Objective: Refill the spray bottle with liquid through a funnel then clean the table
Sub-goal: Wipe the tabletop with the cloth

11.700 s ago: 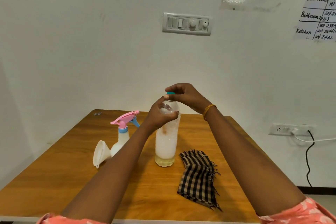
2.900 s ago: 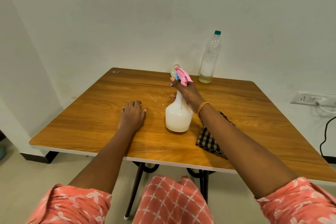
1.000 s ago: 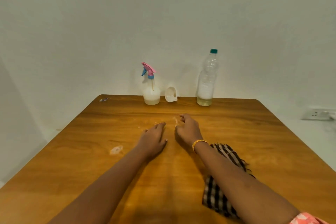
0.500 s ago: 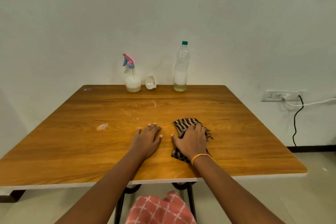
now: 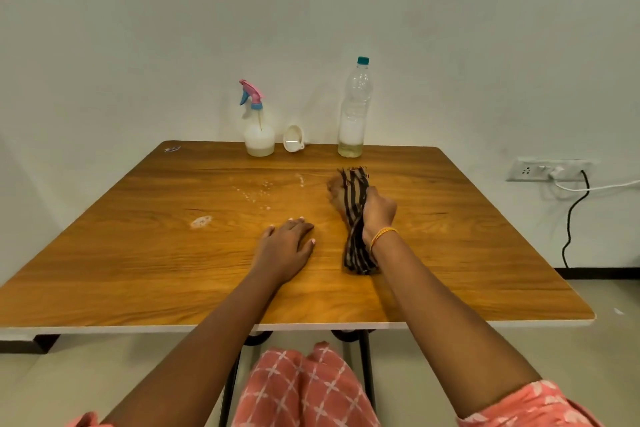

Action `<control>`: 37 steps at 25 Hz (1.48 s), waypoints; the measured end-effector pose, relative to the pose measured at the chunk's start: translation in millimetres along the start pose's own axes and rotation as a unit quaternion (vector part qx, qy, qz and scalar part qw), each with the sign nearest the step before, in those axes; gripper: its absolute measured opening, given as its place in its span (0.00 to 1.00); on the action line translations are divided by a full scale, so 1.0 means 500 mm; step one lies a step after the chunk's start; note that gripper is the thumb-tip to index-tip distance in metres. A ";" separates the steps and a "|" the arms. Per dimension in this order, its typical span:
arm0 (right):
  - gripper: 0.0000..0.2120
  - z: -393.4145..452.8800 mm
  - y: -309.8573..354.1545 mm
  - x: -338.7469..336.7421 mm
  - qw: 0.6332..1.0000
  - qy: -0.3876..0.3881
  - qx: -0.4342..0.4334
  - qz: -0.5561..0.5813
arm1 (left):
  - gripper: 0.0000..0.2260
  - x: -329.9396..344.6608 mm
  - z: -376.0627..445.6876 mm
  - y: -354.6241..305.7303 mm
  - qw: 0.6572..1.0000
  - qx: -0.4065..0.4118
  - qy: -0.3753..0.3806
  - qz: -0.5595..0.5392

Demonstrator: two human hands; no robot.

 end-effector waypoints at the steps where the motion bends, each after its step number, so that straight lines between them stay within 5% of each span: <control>1: 0.09 0.012 -0.017 0.009 0.994 0.016 0.048 0.100 | 0.20 0.000 -0.001 -0.001 1.000 0.000 0.001 0.001; 3: 0.16 0.026 -0.044 0.018 0.972 0.035 0.128 0.196 | 0.20 0.001 -0.002 -0.004 1.000 0.002 0.000 0.009; 6: 0.21 0.036 -0.033 0.021 0.970 0.031 0.116 0.213 | 0.20 0.001 -0.001 -0.005 1.000 0.003 0.001 0.007; 9: 0.16 0.034 0.041 0.031 0.994 -0.049 -0.024 0.098 | 0.20 -0.001 0.001 -0.001 1.000 0.002 -0.009 0.000; 12: 0.16 0.023 0.117 0.087 0.973 -0.064 -0.198 -0.098 | 0.19 -0.005 0.005 0.001 1.000 0.008 -0.019 -0.006; 14: 0.18 0.027 0.107 0.155 0.929 0.035 -0.235 -0.282 | 0.19 -0.010 0.006 0.003 1.000 0.010 -0.025 -0.002; 16: 0.27 0.065 0.012 0.196 0.818 0.144 -0.181 -0.526 | 0.19 -0.004 0.009 0.004 1.000 0.011 -0.021 0.000; 18: 0.33 0.092 -0.053 0.196 0.729 0.154 -0.158 -0.648 | 0.19 0.001 0.010 0.004 1.000 0.013 -0.013 0.001; 27: 0.30 0.206 -0.072 0.253 0.679 0.155 -0.122 -0.707 | 0.20 -0.017 0.027 0.073 0.994 0.092 0.062 -0.001; 34: 0.26 0.265 -0.065 0.308 0.676 0.174 -0.135 -0.703 | 0.23 -0.015 0.049 0.103 0.993 0.059 0.091 0.054; 37: 0.24 0.263 -0.069 0.313 0.668 0.182 -0.155 -0.705 | 0.25 -0.066 0.013 0.149 0.997 0.034 0.043 0.060</control>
Point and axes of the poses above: each hand's wrist, its own z-axis towards the middle knuckle, its own x-axis out of the palm, y = z × x, the point moved 7 cm from there along z, towards the middle knuckle, and after that the axes turned 8 degrees about y, right-handed, at the moved point
